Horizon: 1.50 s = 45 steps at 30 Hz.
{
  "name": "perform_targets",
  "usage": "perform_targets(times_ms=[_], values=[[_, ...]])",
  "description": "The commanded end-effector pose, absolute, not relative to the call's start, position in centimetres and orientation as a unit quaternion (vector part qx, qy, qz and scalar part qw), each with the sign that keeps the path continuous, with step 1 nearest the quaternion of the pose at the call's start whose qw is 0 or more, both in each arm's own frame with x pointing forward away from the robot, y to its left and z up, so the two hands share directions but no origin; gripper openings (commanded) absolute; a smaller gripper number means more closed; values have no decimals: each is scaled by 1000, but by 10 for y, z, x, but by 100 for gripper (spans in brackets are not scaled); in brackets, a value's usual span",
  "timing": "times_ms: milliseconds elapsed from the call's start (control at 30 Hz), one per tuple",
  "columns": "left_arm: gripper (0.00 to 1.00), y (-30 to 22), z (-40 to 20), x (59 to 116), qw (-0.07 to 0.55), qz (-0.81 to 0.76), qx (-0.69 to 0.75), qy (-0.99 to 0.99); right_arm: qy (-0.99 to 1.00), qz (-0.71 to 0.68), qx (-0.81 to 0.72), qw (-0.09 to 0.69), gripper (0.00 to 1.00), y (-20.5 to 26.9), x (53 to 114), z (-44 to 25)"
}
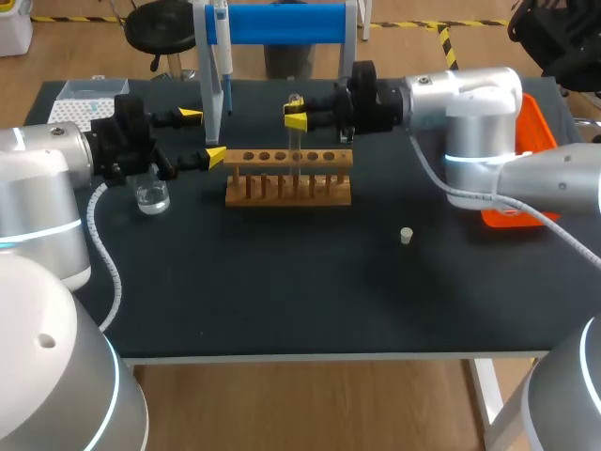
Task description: Invert the test tube, pick up the pipette, mount the tip to pipette, aspirate from beaker and dispense into the tube, eject the tip, return the pipette, and cap with the stopper.
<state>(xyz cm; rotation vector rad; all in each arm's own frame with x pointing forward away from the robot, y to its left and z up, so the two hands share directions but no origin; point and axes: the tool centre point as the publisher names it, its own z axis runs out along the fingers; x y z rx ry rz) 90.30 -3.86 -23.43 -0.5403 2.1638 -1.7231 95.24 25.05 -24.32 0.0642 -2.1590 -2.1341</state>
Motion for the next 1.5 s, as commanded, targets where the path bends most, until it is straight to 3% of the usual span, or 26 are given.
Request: perform_targets(times_ms=[33,1500], values=[[100,-39,-235,902,163,-603,-190,757,-713,-699,20,51,0,250,950,-240],[100,-39,-235,902,163,-603,-190,757,-713,-699,30,35,0,244,939,-201]])
